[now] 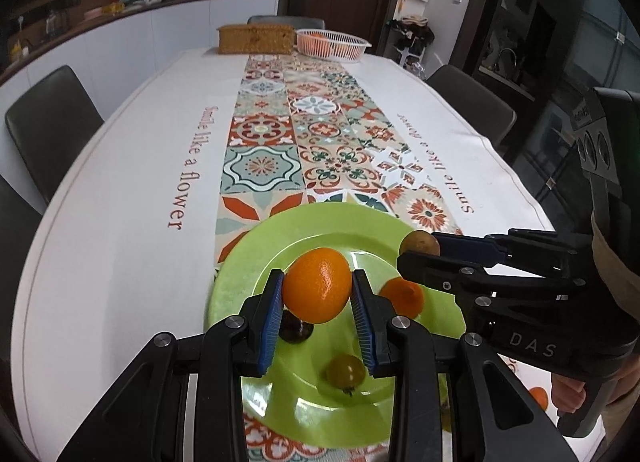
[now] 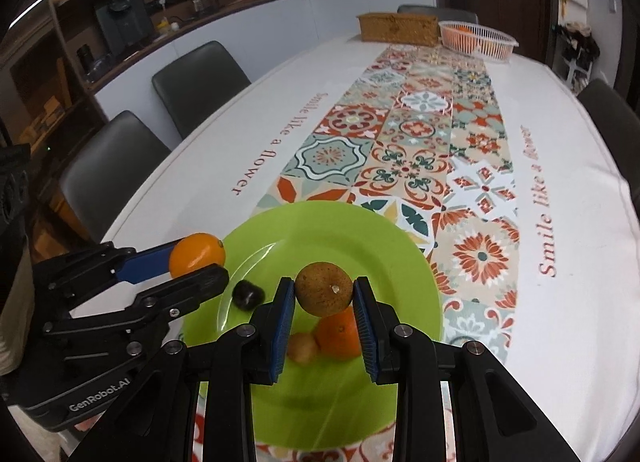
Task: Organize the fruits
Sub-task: 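Carry the mandarin and kiwi onto the green plate and open both grippers, then withdraw both tools from the plate back toward the remaining fruits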
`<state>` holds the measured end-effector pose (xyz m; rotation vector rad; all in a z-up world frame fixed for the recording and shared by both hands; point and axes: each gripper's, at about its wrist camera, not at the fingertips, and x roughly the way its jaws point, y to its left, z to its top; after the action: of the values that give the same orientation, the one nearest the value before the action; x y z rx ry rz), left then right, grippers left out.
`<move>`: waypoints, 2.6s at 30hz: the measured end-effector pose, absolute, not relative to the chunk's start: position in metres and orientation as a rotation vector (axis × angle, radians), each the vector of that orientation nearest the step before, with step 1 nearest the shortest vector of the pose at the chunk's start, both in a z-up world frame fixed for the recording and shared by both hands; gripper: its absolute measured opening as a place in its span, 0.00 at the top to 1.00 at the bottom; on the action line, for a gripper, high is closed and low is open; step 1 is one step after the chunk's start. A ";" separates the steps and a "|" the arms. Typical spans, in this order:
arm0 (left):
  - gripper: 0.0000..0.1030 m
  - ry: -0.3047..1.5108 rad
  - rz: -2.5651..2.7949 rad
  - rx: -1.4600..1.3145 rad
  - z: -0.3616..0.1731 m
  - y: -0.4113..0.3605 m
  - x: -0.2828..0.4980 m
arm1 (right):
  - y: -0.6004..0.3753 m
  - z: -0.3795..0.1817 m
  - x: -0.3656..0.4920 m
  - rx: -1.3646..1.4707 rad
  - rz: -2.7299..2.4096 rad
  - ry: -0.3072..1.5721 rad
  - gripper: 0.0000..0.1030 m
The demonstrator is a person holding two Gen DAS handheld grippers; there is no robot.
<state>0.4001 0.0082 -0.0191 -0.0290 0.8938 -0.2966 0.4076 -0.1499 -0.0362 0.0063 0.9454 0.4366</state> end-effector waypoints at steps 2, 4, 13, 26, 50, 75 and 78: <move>0.68 0.910 -0.296 -0.026 -0.025 0.008 0.408 | -0.150 -0.043 0.416 0.019 0.434 0.967 0.70; 0.68 0.925 -0.293 -0.022 -0.030 0.007 0.415 | -0.150 -0.048 0.422 0.022 0.428 0.989 0.70; 0.63 0.934 -0.295 -0.010 -0.034 0.004 0.425 | -0.152 -0.060 0.433 0.019 0.405 1.018 0.69; 0.63 0.876 -0.287 0.011 0.005 0.003 0.379 | -0.164 -0.028 0.401 -0.006 0.407 0.945 0.68; 0.48 0.708 -0.303 0.050 0.053 -0.021 0.237 | -0.200 0.022 0.253 -0.049 0.330 0.771 0.48; 0.38 0.851 -0.232 0.103 -0.020 -0.031 0.207 | -0.237 -0.042 0.202 -0.011 0.132 0.890 0.47; 0.38 0.874 -0.228 0.111 -0.029 -0.033 0.212 | -0.242 -0.051 0.204 -0.012 0.107 0.921 0.47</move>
<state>0.2122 -0.0325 -0.0294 0.1114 0.8741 -0.2280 0.2042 -0.2417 -0.0510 -0.0120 0.9205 0.1075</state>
